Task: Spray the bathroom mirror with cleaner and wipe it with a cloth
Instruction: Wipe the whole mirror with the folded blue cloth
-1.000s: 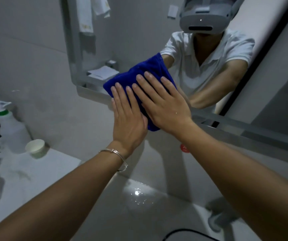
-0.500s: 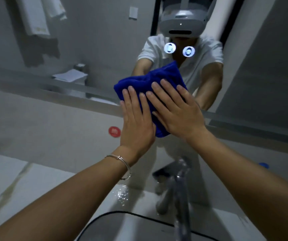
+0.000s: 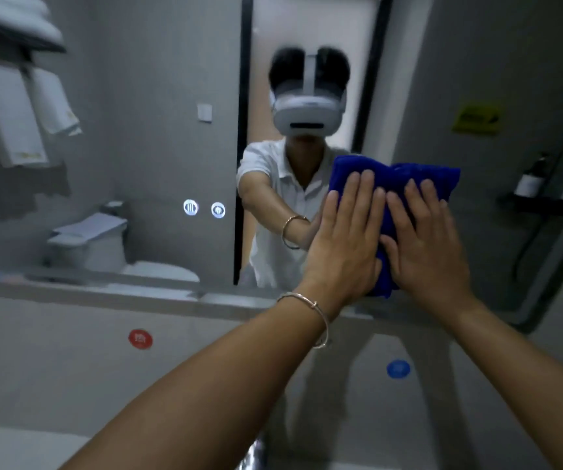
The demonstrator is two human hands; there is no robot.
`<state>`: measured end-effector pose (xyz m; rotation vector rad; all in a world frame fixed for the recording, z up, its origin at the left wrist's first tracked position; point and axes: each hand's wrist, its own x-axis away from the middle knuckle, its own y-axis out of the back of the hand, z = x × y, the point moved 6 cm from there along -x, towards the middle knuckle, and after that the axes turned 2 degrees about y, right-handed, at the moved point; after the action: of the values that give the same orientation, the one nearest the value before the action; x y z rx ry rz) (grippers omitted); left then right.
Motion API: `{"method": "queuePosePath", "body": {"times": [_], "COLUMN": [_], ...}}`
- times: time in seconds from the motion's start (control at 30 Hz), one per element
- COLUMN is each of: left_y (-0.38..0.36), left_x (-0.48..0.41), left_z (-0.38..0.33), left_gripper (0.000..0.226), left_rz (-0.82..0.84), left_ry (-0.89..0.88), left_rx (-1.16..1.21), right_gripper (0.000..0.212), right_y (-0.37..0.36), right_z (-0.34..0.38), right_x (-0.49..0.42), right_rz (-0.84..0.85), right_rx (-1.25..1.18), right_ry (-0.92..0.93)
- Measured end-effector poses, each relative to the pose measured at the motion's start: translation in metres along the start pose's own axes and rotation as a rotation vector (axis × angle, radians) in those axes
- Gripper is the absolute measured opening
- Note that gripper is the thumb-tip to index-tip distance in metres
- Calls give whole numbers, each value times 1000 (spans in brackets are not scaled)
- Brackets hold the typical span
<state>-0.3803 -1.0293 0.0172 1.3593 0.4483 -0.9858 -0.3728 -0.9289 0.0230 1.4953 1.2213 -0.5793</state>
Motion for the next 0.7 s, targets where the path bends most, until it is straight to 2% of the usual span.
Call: {"method": "queuePosePath", "body": {"times": [0.1,0.27,0.37,0.5,0.7], "left_y": [29,91,118,141,135], "left_x": [-36,-91,-106,-105,-64], "left_z": [22,88,147,241,356], "left_gripper": [69,68,68,67,67], "left_rz": [-38,-166,-212,-251,-330], "left_ry": [-120,-133,-96,49,109], "left_rx": [-69,-225,-287,-332,-283], "right_gripper": [60,59,59,59,61], "right_y": [9,34,44,47,25], "right_z": [-2,22,55,121,229], "right_x": [-35,-127,-185,-261,-310], "right_rz": [-26,-117,-120,-98,-159], "right_rx": [-45,-113,-121,-95,-79], "right_ry": [-164,-340,-321,-220,-137]}}
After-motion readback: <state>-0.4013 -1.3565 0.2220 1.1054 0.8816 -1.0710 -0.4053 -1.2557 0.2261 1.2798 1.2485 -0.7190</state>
